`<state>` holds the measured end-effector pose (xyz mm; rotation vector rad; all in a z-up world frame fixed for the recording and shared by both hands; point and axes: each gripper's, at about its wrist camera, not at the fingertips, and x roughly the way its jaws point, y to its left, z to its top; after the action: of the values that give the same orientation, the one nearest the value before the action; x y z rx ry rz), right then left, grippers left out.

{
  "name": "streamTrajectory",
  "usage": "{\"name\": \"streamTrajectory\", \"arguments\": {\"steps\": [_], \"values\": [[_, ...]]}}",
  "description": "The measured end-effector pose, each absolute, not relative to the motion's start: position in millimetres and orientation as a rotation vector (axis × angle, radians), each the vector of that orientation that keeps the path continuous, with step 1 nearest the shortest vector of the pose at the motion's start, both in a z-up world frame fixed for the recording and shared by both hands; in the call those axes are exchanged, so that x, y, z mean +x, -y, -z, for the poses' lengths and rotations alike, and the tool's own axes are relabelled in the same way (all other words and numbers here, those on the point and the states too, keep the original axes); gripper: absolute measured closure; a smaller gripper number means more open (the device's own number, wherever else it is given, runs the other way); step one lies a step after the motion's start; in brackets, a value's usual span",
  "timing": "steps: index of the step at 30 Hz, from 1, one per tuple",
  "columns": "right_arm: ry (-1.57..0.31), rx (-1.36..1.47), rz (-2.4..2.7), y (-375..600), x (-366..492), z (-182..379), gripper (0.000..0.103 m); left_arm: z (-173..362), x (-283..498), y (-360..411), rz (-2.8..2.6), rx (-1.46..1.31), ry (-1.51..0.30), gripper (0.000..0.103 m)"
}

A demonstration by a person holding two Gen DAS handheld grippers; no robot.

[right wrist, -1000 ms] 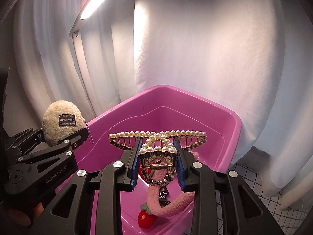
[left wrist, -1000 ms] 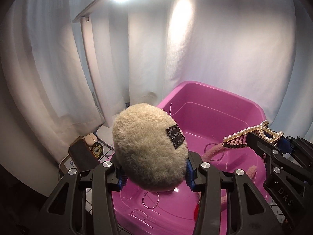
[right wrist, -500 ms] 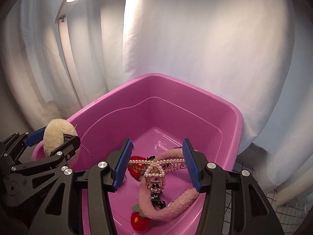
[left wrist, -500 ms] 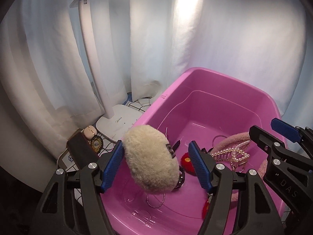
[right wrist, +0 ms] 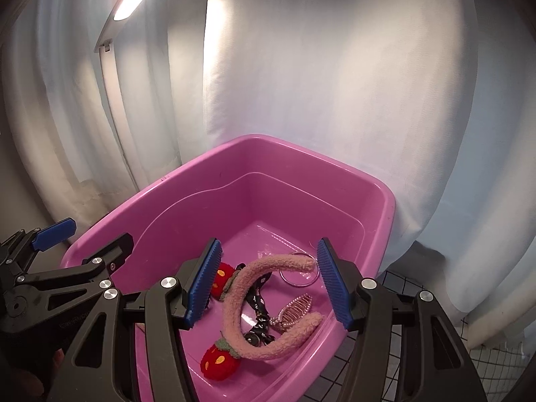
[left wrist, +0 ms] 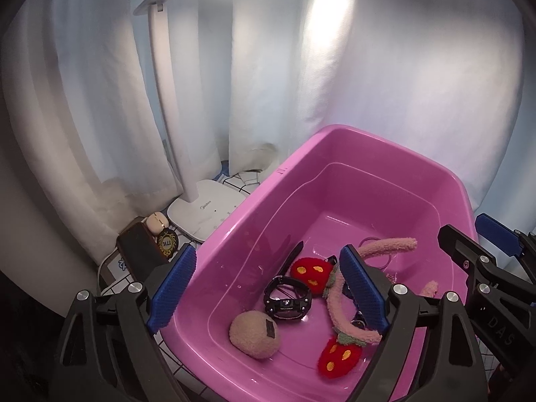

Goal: Organize jewelry

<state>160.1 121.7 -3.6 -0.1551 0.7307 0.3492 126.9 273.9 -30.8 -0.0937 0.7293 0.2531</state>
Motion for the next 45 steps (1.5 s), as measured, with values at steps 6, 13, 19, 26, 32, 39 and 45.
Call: {"name": "streamTrajectory", "arguments": {"steps": [6,13,19,26,32,39,45], "values": [[-0.716,-0.157,-0.345,-117.8,154.2,-1.5,0.046,26.3,123.8,-270.5,-0.253,-0.095,-0.729,0.016],[-0.711,-0.152,-0.340,-111.6,147.3,-4.2,0.046,21.6,116.7,-263.1,-0.285,-0.063,-0.721,0.013],[-0.701,-0.153,-0.339,-107.6,142.7,-6.9,0.046,20.2,114.1,-263.5,-0.281,-0.072,-0.735,0.013],[-0.690,-0.168,-0.337,-106.6,137.1,-7.3,0.046,16.9,111.2,-260.9,-0.292,-0.057,-0.729,0.013],[-0.685,-0.168,-0.339,-104.9,135.8,-9.0,0.046,15.8,110.4,-258.6,-0.280,-0.057,-0.731,0.013],[-0.682,-0.164,-0.341,-103.1,134.8,-10.1,0.046,14.4,110.0,-256.6,-0.279,-0.050,-0.730,0.013],[-0.679,-0.159,-0.342,-100.8,134.1,-11.7,0.046,13.8,109.2,-256.1,-0.278,-0.054,-0.723,0.013]]}}
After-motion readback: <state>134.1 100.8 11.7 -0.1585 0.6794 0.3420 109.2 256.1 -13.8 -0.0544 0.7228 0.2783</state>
